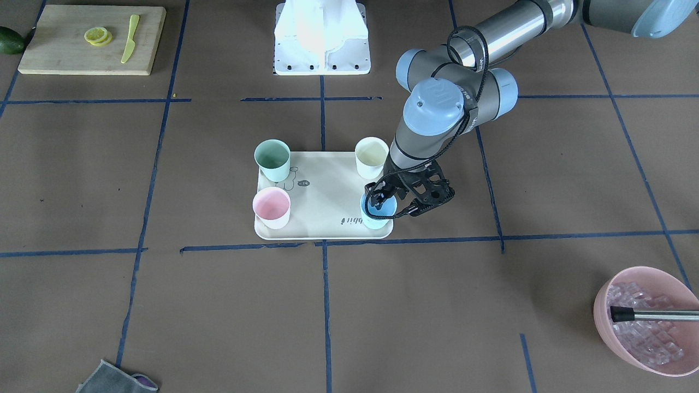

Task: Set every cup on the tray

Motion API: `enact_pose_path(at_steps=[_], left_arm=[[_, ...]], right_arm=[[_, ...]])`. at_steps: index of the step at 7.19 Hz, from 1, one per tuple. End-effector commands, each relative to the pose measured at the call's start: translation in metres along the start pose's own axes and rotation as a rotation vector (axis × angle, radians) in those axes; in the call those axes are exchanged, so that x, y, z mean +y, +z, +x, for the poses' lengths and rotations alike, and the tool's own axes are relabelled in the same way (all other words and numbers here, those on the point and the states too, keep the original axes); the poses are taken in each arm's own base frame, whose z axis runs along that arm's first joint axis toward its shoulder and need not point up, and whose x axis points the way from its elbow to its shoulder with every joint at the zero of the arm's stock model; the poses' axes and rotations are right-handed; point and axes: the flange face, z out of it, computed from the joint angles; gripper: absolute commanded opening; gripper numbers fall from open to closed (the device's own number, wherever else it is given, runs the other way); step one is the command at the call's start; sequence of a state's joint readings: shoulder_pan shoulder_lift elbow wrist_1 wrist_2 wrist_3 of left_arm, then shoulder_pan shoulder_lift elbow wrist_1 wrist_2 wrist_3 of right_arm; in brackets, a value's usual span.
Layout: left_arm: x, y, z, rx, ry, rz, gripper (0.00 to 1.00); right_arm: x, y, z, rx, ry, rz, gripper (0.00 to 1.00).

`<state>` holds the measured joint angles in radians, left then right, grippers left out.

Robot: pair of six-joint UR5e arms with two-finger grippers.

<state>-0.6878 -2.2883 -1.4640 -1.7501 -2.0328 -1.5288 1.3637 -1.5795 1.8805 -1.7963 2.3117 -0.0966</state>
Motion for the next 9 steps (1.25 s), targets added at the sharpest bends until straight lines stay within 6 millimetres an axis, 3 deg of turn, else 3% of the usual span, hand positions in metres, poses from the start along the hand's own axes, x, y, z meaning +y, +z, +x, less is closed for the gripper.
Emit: enact_pose_path(at_steps=[1, 2, 4, 5, 7, 9], left_arm=[[-0.008, -0.006, -0.024, -0.006, 0.01, 0.001, 1.0], [-0.017, -0.022, -0.063, -0.015, 0.096, -0.001, 1.0], [-0.053, -0.084, -0.128, -0.054, 0.234, -0.022, 1.0], [-0.071, -0.095, -0.191, -0.089, 0.365, -0.011, 1.0], [-0.148, -0.145, -0.322, -0.084, 0.529, -0.035, 1.0], [-0.207, -0.188, -0.46, -0.086, 0.662, -0.018, 1.0]], right_arm=[[0.0, 0.0, 0.0, 0.0, -0.001, 0.0, 1.0], [0.001, 0.002, 0.002, 0.0, 0.003, -0.005, 1.0], [0.002, 0.005, 0.005, -0.003, 0.017, -0.011, 1.0], [0.003, 0.006, 0.005, 0.0, 0.018, -0.013, 0.99], [0.006, -0.001, 0.014, 0.005, 0.04, 0.0, 0.99], [0.01, -0.005, 0.021, 0.004, 0.056, 0.009, 1.0]])
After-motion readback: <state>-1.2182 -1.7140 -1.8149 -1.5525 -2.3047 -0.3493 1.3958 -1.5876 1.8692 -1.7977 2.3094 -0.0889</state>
